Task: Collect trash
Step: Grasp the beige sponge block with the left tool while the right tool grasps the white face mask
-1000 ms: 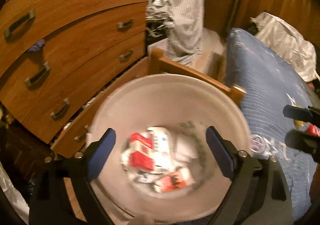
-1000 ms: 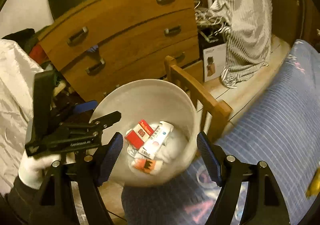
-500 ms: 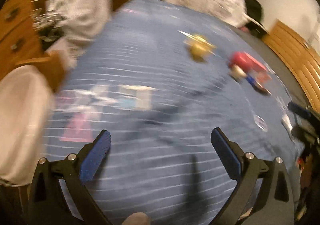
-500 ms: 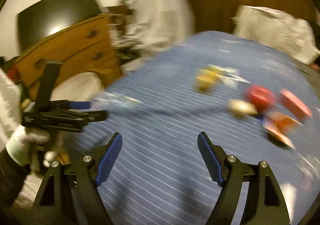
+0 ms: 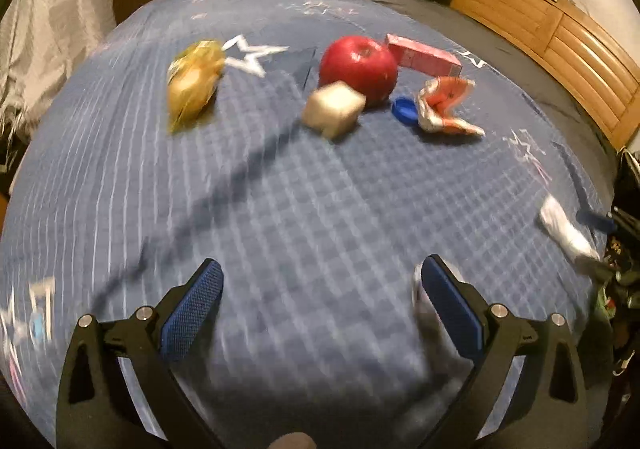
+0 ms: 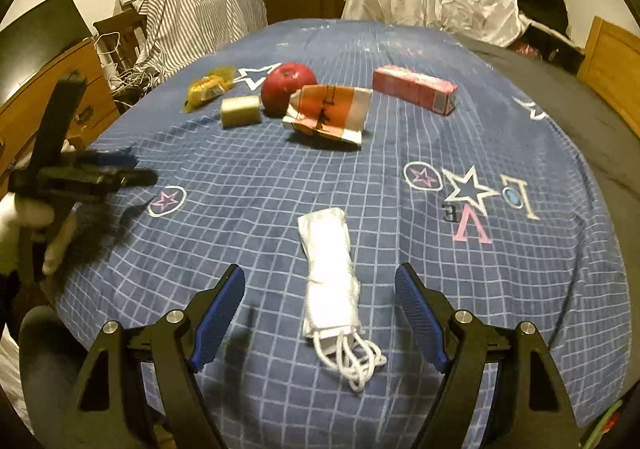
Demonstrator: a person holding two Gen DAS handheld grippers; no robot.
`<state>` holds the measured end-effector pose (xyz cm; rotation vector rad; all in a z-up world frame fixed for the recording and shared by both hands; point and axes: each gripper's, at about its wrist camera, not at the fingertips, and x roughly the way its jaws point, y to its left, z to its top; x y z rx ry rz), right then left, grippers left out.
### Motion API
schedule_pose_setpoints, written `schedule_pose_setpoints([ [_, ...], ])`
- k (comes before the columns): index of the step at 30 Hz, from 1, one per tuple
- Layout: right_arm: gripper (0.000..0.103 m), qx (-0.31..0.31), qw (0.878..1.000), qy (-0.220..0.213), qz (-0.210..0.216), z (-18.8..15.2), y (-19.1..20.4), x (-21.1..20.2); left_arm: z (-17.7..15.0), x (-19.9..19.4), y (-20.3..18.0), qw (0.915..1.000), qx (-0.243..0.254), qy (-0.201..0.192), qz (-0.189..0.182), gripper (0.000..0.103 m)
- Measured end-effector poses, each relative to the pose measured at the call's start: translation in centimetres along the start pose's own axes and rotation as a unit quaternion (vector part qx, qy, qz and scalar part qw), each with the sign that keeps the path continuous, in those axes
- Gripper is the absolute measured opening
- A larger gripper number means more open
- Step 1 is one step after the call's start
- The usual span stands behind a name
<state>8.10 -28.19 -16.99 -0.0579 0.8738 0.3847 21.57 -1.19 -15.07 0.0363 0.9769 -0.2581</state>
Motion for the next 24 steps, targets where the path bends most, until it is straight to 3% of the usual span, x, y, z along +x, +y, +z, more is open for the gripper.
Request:
schedule_pose_setpoints([
  [7,0.070,-0.007,1.000,0.026,0.000,1.6,1.0,2.7,5.2,3.7,-0.5,0.9983,0.055,-0.005,-0.018,0.090],
  [14,0.065,-0.012,0.999,0.036,0.005,1.9,0.0,3.3,8.2,6.6,-1.7,0.9946,0.103,-0.003,-0.015,0.085],
  [20,0.063,-0.024,0.999,0.038,-0.003,2.1,0.1,3.9,9.0,8.2,-2.3,0.9921,0.123,0.018,-0.016,0.069],
  [24,0.059,-0.035,0.999,0.034,-0.015,2.0,0.6,4.1,9.6,8.7,-2.5,0.9923,0.120,0.024,-0.015,0.050],
])
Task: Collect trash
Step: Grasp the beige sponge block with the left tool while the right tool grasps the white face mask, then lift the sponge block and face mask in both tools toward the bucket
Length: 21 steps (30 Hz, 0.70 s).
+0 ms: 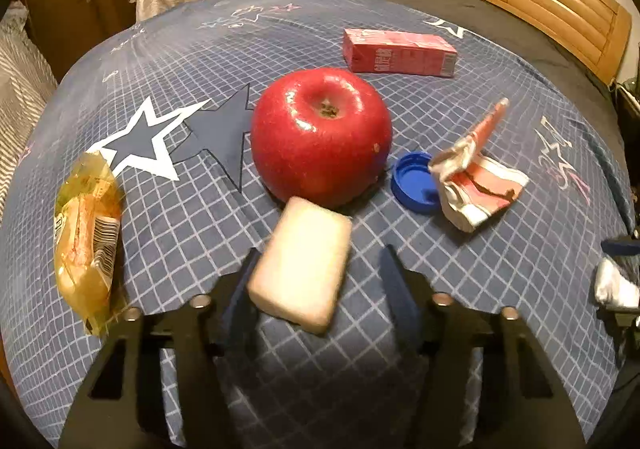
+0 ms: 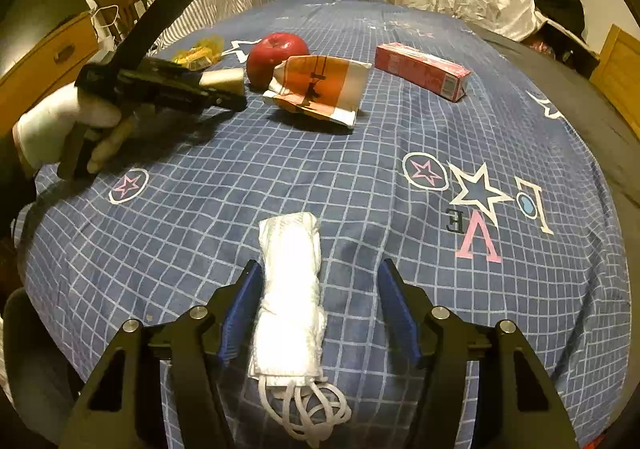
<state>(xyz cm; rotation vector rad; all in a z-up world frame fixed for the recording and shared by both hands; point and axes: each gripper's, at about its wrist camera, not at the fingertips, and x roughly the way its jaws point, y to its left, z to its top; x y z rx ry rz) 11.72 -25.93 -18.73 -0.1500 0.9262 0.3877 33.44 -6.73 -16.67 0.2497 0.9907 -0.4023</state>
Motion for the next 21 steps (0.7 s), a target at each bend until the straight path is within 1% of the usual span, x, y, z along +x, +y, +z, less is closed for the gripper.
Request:
schedule_pose_setpoints([
  [1,0.056,-0.001,1.000,-0.003,-0.004,-0.1,0.1,-0.1,0.1,0.1,0.0,1.0000,-0.006,0.000,0.003,0.044],
  [2,0.051,-0.001,1.000,-0.007,-0.007,-0.2,0.2,-0.1,0.0,0.0,0.1,0.9999,-0.008,0.000,0.007,0.041],
  [3,0.049,0.000,1.000,-0.010,-0.009,-0.4,0.3,-0.2,0.0,0.0,0.0,0.9998,-0.010,-0.001,0.016,0.036],
  [5,0.037,0.001,1.000,-0.020,-0.016,-0.7,0.4,-0.4,-0.3,-0.2,0.0,0.9996,-0.016,-0.004,0.024,0.033],
  [7,0.028,0.010,0.999,-0.032,-0.021,-0.9,0.4,-0.8,-0.7,-0.7,-0.3,0.9990,-0.022,-0.009,0.038,0.031],
  [10,0.027,0.026,0.998,-0.046,-0.021,-1.1,0.2,-1.2,-1.9,-2.4,-0.6,0.9983,-0.038,-0.020,0.041,0.030],
  [14,0.027,0.039,0.997,-0.070,-0.016,-1.3,0.8,-2.3,-4.7,-6.3,-1.5,0.9948,-0.069,-0.054,0.052,0.029],
  [17,0.027,0.045,0.995,-0.092,-0.013,-1.3,1.6,-3.4,-7.0,-9.9,-2.3,0.9899,-0.094,-0.084,0.066,0.029],
  [21,0.027,0.054,0.990,-0.129,-0.003,-0.2,3.3,-5.4,-9.6,-14.4,-3.6,0.9802,-0.128,-0.124,0.086,0.030],
])
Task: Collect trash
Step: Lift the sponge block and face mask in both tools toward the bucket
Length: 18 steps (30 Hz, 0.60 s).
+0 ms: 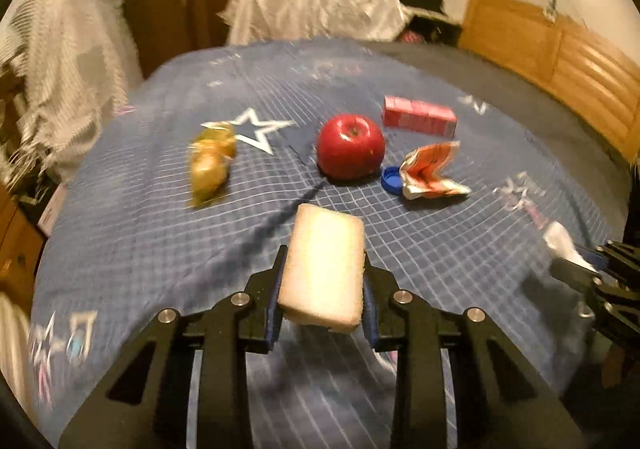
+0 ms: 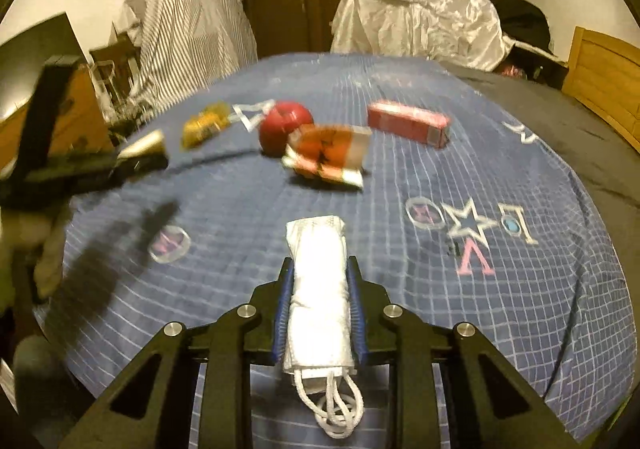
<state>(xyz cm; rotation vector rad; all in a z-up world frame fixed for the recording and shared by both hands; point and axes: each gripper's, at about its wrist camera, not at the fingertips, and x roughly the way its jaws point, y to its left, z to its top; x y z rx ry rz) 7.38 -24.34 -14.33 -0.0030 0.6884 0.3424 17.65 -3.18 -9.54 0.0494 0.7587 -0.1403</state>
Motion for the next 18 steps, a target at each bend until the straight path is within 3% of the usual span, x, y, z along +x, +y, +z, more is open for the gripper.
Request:
schedule_pose_setpoints([
  [7,0.027,-0.017,0.997,-0.079,0.018,3.5,5.2,-3.8,-1.2,-7.6,-1.0,0.9951,-0.043,-0.079,0.042,0.030],
  [18,0.027,-0.045,0.985,-0.166,0.002,4.6,9.4,-10.1,-1.3,-13.0,-3.2,0.9830,-0.051,-0.163,0.067,0.030],
])
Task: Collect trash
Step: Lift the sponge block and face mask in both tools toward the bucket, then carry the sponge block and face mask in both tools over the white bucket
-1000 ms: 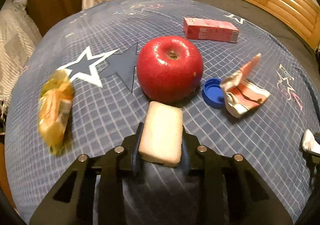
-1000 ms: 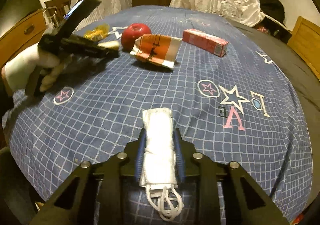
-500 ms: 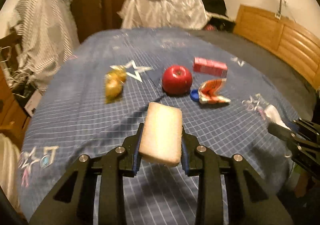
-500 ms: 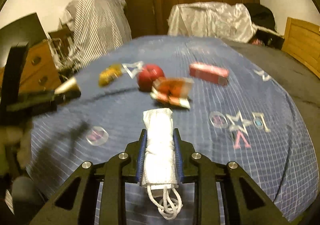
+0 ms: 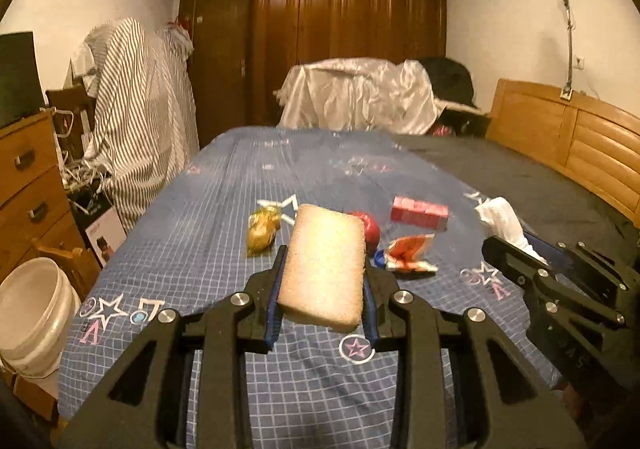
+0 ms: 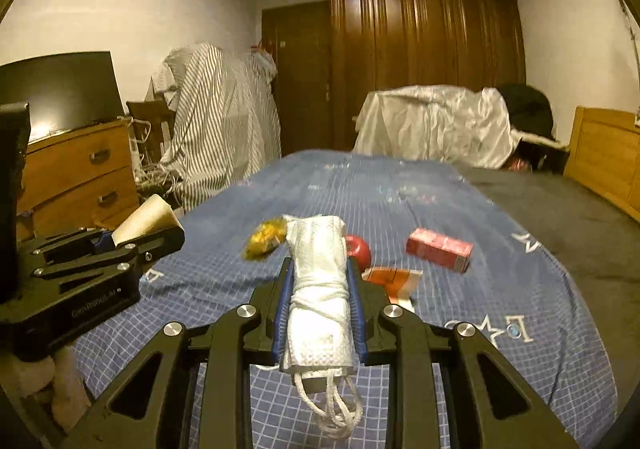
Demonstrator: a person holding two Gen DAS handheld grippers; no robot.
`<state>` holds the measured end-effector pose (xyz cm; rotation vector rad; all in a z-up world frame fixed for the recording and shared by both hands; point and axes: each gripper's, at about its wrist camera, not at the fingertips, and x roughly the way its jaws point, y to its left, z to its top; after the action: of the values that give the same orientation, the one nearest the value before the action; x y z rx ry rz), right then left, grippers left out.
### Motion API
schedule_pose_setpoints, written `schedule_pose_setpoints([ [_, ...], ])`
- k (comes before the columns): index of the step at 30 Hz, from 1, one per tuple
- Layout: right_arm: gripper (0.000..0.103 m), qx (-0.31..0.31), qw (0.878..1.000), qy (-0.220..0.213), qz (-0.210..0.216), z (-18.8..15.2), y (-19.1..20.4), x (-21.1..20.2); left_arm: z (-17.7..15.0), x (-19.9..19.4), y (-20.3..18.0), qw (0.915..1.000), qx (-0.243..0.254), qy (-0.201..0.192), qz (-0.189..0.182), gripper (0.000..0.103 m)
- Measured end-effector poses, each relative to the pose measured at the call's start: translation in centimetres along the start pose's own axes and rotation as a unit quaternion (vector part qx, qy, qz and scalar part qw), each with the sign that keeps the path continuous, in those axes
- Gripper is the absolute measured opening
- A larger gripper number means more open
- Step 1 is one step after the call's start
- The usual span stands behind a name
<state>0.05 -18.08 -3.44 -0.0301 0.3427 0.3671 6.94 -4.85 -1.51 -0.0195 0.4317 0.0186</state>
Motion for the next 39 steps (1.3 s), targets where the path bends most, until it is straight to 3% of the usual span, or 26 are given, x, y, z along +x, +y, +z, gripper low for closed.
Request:
schedule_pose_setpoints([
  [8,0.027,0.020,0.998,-0.052,-0.026,-0.5,-1.2,-4.4,-0.3,-1.3,-1.8,0.9992,0.006,-0.036,-0.018,0.030],
  [26,0.027,0.033,0.998,-0.049,-0.031,-1.9,-3.8,-7.6,-1.2,-1.9,-3.0,0.9984,0.003,-0.050,-0.026,0.030],
  [34,0.027,0.011,0.999,-0.047,0.016,0.8,-1.0,-5.4,-0.3,-2.4,1.1,0.9982,-0.016,-0.056,0.013,0.030],
  [39,0.027,-0.002,0.996,-0.036,0.079,3.4,3.7,-2.3,0.9,-3.1,6.9,0.9956,-0.039,-0.056,0.065,0.030],
])
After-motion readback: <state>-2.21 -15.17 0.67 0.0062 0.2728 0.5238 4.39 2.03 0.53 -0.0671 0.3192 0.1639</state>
